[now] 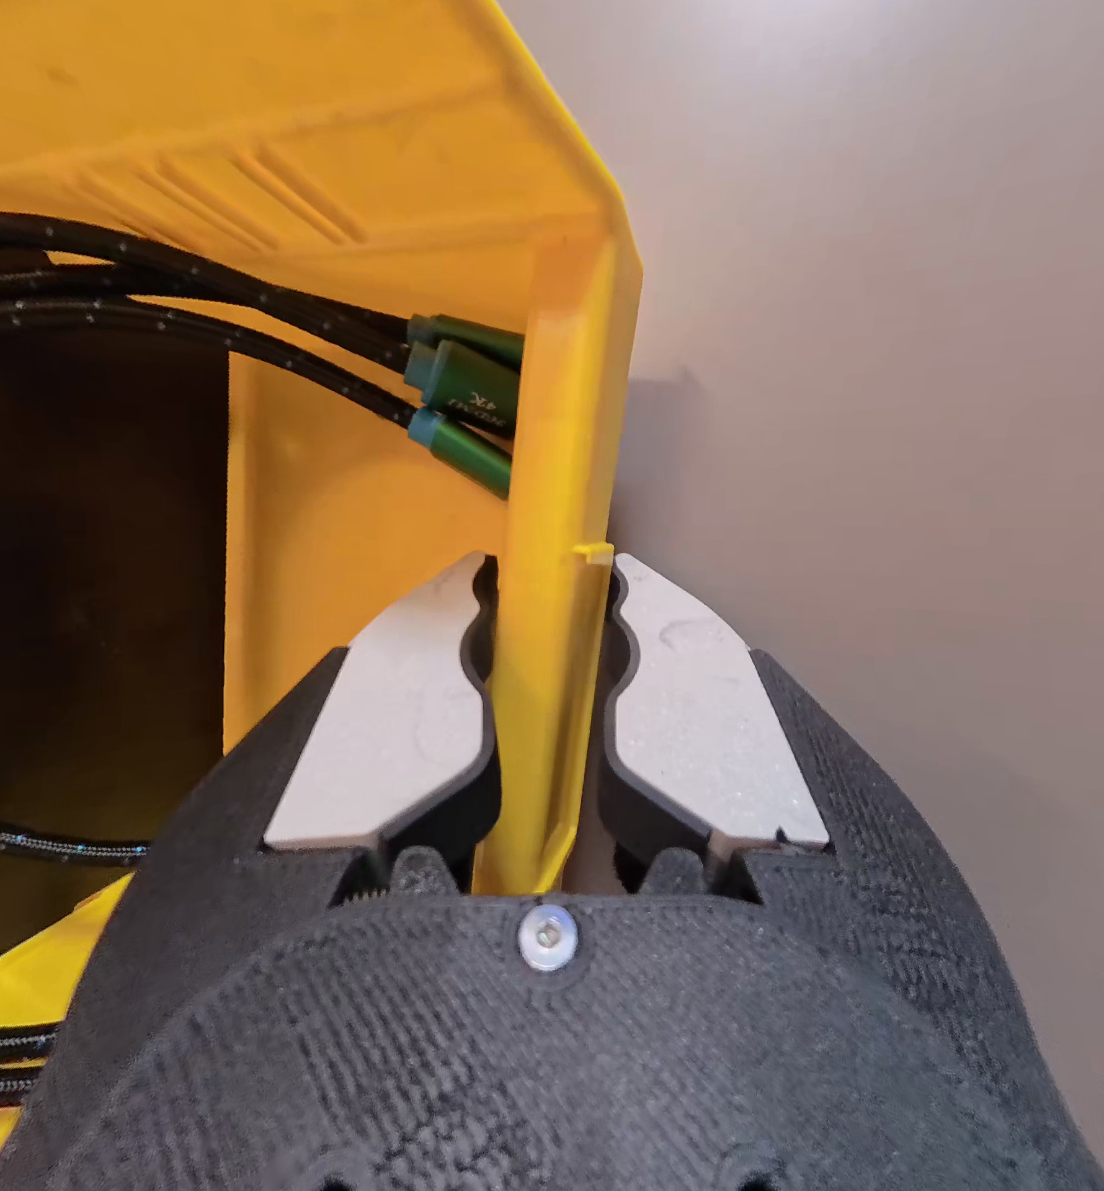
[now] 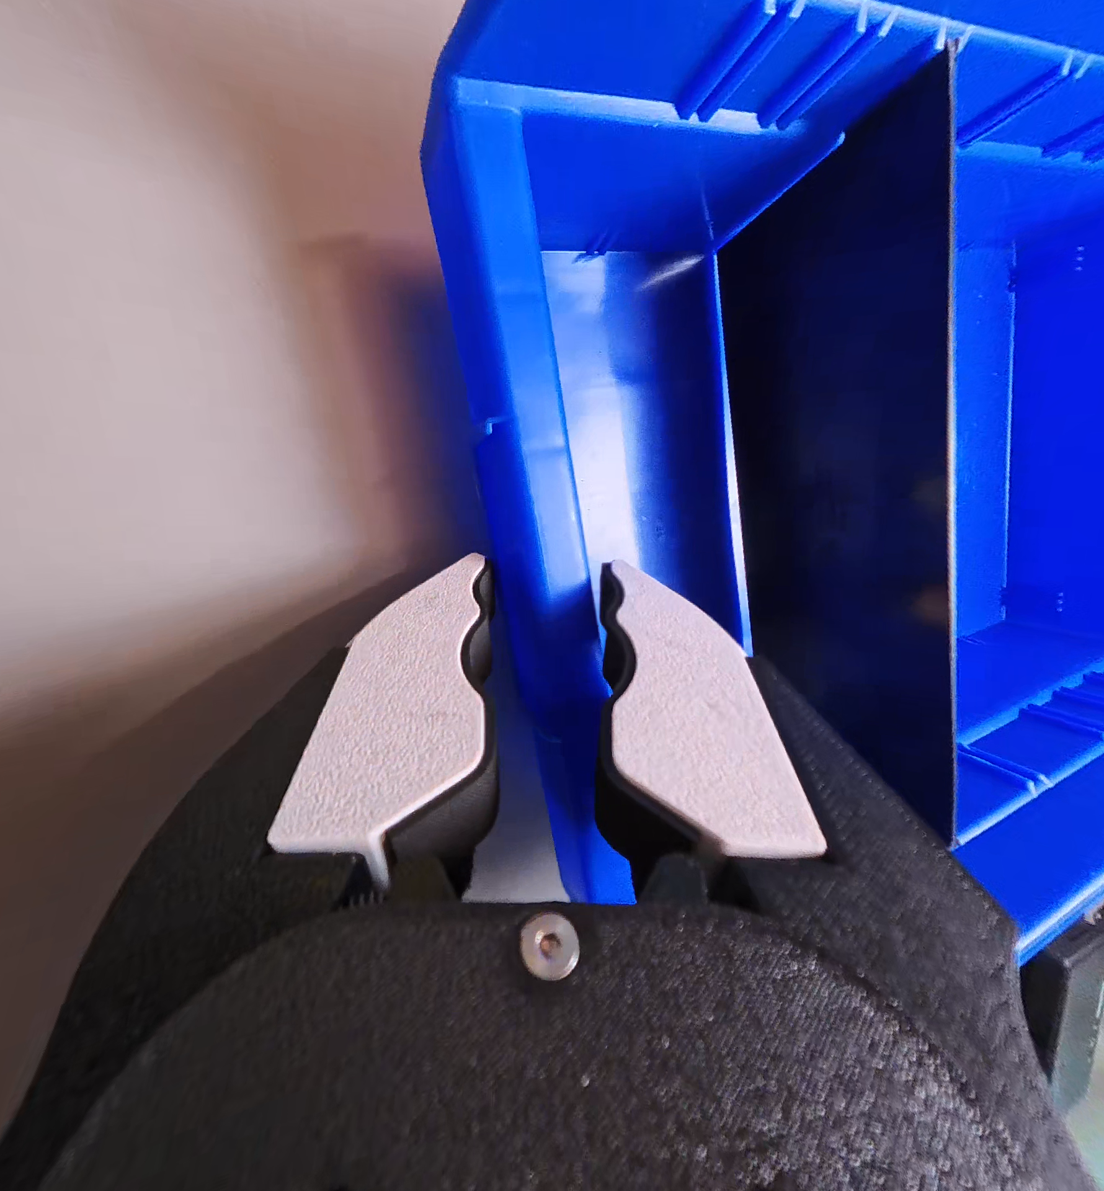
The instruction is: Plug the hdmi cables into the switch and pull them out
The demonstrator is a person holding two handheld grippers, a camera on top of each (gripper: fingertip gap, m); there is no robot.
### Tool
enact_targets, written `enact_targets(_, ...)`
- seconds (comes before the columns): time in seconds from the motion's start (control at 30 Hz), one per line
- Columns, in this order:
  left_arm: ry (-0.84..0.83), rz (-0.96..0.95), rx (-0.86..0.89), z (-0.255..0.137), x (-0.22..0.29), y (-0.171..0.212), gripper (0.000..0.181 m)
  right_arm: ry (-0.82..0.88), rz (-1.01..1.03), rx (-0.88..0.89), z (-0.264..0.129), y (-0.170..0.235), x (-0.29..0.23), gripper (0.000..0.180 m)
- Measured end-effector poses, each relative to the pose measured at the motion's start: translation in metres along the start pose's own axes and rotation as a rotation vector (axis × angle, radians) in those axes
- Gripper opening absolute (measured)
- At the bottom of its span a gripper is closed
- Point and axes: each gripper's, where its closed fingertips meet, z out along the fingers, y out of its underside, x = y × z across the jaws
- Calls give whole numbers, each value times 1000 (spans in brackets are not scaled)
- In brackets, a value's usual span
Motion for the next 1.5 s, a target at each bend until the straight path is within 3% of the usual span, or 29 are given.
enact_targets(0.1, -36, -17, 38, -3, -2, -4, 37, 20, 48, 85, -8, -10, 1, 39)
enact_targets(0.2, -79, -86, 185, -21, -1, -23, 44, 29, 162, 261, -30, -33, -4, 48)
enact_targets(0.47, -110, -441, 828, -112, 17, -107, 54, 80, 571, 888, -118, -86, 6, 51)
enact_targets(0.6, -40, -607, 1054, -146, 17, -143, 58, 134, 649, 1046, -148, -98, 17, 54)
enact_targets(0.73, 12, -660, 1253, -157, 22, -151, 60, 208, 615, 1162, -153, -88, 23, 55)
enact_targets(0.83, -34, -604, 1242, -137, 26, -137, 59, 245, 574, 1129, -134, -67, 24, 54)
enact_targets(1.0, -40, -593, 1246, -137, 22, -131, 58, 192, 659, 1161, -128, -49, 29, 53)
enact_targets(1.5, -55, -594, 1175, -123, 25, -125, 52, 163, 656, 1082, -107, -49, 17, 51)
